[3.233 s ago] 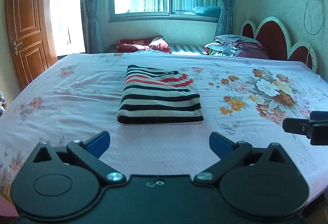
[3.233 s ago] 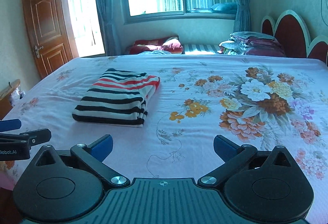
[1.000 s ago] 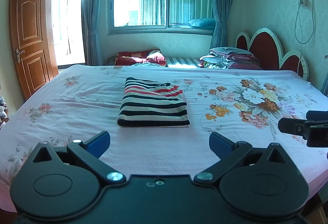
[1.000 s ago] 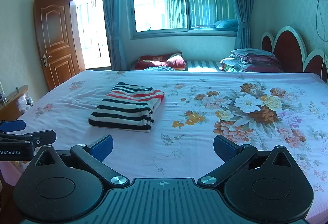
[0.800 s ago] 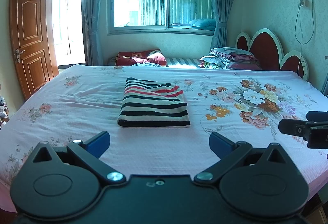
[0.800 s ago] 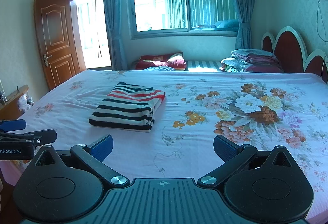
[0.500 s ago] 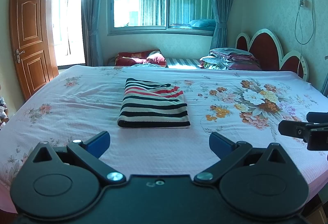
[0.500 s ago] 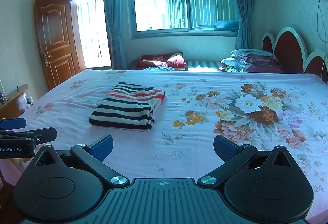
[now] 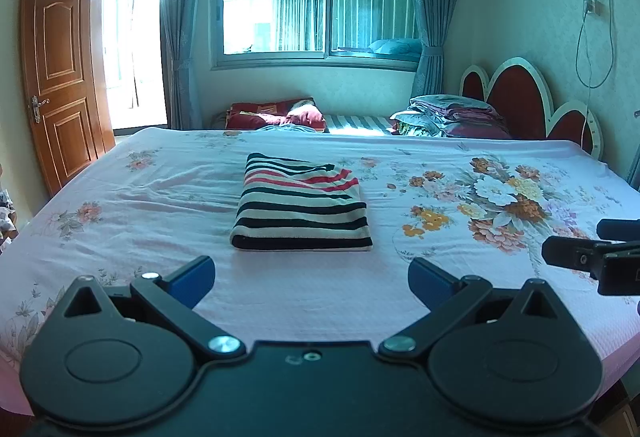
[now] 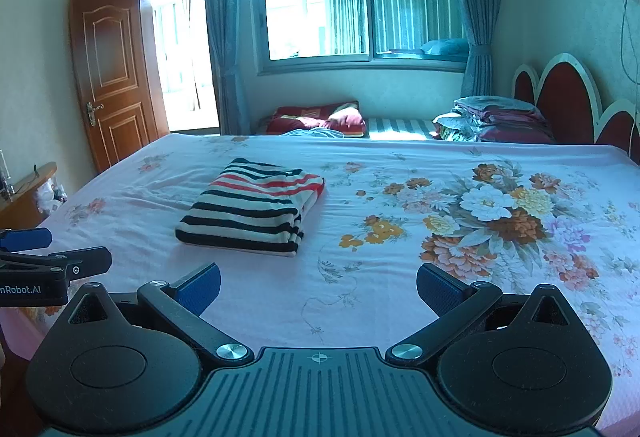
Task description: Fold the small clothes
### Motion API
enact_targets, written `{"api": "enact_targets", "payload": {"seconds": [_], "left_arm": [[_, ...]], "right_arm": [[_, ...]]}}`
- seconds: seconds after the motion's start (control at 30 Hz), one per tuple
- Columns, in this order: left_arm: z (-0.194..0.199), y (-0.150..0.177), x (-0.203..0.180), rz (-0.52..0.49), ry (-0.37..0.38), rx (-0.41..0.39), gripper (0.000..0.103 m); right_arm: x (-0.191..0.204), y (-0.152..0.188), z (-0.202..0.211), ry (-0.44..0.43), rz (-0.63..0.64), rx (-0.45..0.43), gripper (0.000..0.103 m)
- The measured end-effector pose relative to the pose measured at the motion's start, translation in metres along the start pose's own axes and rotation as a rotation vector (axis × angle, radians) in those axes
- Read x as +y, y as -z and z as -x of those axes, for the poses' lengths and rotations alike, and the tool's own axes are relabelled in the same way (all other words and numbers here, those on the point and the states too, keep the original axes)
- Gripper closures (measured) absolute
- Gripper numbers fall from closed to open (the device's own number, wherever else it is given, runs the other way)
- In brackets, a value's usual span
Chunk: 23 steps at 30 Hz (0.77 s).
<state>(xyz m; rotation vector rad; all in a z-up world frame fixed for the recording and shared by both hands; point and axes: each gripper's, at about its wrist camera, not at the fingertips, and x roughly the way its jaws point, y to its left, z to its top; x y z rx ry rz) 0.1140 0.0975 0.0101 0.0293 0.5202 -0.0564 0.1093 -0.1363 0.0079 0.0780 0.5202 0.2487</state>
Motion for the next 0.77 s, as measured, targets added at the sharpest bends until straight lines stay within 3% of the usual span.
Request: {"api": "enact_targets", "payload": {"seconds": [0.77], "left_arm": [[-0.0007, 0.0014, -0.0028, -0.014, 0.004, -0.01, 0.001]], "right_arm": [[0.002, -0.0011, 0.002, -0.005, 0.013, 0.0, 0.0]]}}
